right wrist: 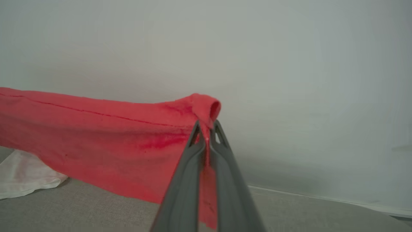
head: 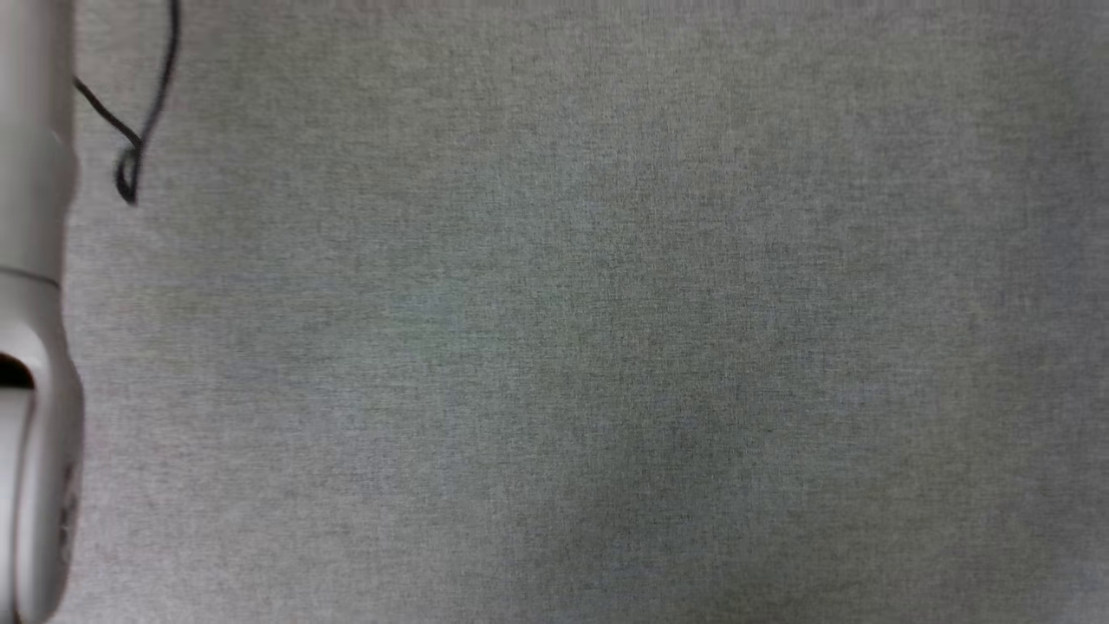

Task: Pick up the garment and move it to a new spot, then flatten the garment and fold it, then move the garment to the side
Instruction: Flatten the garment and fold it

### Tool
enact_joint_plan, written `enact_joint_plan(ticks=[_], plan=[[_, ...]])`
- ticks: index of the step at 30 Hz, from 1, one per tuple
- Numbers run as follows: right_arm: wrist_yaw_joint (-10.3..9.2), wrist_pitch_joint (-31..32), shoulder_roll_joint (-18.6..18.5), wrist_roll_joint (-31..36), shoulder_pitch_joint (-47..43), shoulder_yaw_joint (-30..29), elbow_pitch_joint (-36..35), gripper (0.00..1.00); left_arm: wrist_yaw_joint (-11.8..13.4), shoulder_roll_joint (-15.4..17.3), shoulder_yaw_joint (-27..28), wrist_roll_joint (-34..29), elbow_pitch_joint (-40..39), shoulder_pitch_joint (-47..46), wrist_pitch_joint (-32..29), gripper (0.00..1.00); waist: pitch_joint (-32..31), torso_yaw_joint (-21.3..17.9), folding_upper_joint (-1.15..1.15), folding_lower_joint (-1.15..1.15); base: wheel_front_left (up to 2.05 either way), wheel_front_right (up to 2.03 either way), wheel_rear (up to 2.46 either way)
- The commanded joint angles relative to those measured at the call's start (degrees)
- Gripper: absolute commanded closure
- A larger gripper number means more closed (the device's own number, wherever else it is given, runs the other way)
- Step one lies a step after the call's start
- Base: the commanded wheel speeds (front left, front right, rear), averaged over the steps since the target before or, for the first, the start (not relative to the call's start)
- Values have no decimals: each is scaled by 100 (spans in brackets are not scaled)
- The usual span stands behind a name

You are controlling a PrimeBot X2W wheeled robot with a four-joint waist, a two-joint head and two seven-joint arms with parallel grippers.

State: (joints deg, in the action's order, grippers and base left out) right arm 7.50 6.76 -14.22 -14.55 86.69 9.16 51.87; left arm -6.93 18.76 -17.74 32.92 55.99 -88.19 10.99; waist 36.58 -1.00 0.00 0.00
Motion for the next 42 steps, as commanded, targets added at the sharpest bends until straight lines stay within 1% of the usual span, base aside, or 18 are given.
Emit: enact_joint_plan(ticks=[1,4,7,9,11,13,16,17,20,22,24,27,30,33,35,37,39,42], plan=[[-2,-78,22,-96,-303,111,94,100,-27,-6,-30,55,105,330,92,100,-231,49,0,0,0,0,0],[-2,-256,34,-289,-895,309,133,100,-46,-25,-114,187,193,950,207,100,-613,63,0,0,0,0,0],[-2,-380,10,-466,-1686,552,23,100,-54,-32,-246,362,112,1837,259,100,-1071,62,0,0,0,0,0],[-2,-421,-4,-636,-2231,696,-116,100,-55,18,-318,572,-40,2505,270,100,-1381,39,0,0,0,0,0],[-3,-436,-74,-790,-2811,848,-282,100,-56,108,-369,708,-226,3177,290,100,-1688,37,0,0,0,0,0],[-3,-448,-181,-940,-3375,968,-502,100,-54,131,-383,820,-441,3838,289,100,-1959,42,0,0,0,0,0],[-3,-357,-305,-1124,-4206,1027,-848,100,60,180,-352,981,-830,4771,217,100,-2325,50,0,0,0,0,0],[-3,-357,-305,-1124,-4206,1027,-848,100,60,180,-352,981,-830,4771,217,100,-2325,50,0,0,0,0,0],[-3,-280,-456,-1229,-4996,903,-1254,100,308,204,-319,1133,-1398,5649,43,100,-2628,90,0,0,0,0,0],[-3,-201,-481,-1307,-5550,723,-1572,100,534,281,-304,1200,-1913,6210,-105,100,-2786,121,0,0,0,0,0],[-4,-75,-538,-1198,-6058,491,-1910,100,795,373,-262,1284,-2520,6784,-267,100,-2913,127,0,0,0,0,0],[-5,173,-446,-1010,-6820,93,-2501,100,1327,508,-177,1384,-3598,7625,-543,100,-3085,116,0,0,0,0,0],[-5,472,-303,-813,-7605,-369,-3171,100,1836,724,-82,1413,-4716,8373,-777,100,-3209,140,0,0,0,0,0],[-5,826,-62,-594,-8280,-782,-3946,100,2289,877,-27,1424,-5738,9017,-1021,100,-3293,147,0,0,0,0,0],[-4,1105,81,-450,-8665,-1009,-4475,100,2553,952,72,1399,-6407,9290,-1056,100,-3303,146,0,0,0,0,0],[-4,1380,254,-346,-8963,-1212,-4951,100,2748,1003,104,1362,-6927,9533,-1123,100,-3301,145,0,0,0,0,0],[-4,1639,384,-240,-9123,-1385,-5377,100,2891,1111,120,1304,-7321,9646,-1211,100,-3269,140,0,0,0,0,0],[-4,1920,505,-124,-9112,-1517,-5770,100,2919,1192,105,1247,-7576,9469,-1334,100,-3131,141,0,0,0,0,0]])
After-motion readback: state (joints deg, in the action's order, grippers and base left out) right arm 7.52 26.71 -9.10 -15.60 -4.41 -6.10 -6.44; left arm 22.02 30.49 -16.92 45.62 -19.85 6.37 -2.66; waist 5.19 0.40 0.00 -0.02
